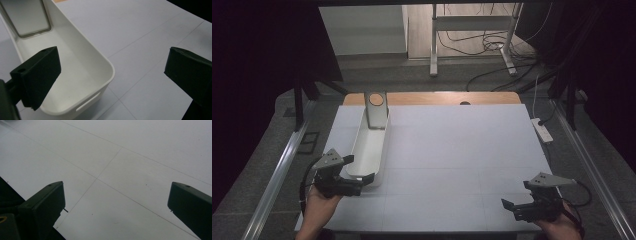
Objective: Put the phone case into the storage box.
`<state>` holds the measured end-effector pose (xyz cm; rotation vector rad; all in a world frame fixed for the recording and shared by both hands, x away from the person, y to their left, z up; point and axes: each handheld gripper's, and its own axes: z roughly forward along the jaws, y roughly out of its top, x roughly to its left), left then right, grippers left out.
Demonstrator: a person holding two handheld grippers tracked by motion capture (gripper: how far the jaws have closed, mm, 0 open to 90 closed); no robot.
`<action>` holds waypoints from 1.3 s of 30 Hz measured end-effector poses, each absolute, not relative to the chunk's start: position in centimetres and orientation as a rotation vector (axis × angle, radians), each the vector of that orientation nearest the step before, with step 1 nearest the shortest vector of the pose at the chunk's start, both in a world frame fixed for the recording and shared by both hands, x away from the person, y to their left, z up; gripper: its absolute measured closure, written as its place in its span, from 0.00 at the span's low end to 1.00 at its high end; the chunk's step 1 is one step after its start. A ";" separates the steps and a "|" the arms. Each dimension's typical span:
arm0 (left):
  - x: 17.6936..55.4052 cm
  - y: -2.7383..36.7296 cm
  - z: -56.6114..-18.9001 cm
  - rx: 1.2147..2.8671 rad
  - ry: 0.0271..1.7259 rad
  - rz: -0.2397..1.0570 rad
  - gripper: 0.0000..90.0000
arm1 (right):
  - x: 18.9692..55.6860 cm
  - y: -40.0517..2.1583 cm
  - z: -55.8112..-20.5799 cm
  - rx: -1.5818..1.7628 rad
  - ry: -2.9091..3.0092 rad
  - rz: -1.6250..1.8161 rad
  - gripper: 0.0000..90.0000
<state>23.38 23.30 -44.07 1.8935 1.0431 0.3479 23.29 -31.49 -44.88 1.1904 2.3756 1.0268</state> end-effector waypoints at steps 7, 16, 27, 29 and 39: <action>22.6 23.8 -44.2 1.886 1.057 0.357 0.01 | 23.3 -31.5 -44.9 1.191 2.376 1.025 0.02; 21.8 24.3 -44.5 1.879 1.073 0.371 0.01 | 23.3 -31.5 -44.9 1.191 2.376 1.025 0.02; 20.8 24.8 -45.0 1.876 1.090 0.385 0.01 | 23.3 -31.5 -44.9 1.193 2.376 1.023 0.02; 20.6 24.9 -45.1 1.873 1.093 0.386 0.01 | 23.3 -31.5 -44.9 1.193 2.375 1.023 0.02; 19.7 25.4 -45.7 1.880 1.111 0.378 0.01 | 23.3 -31.4 -44.9 1.195 2.376 1.022 0.02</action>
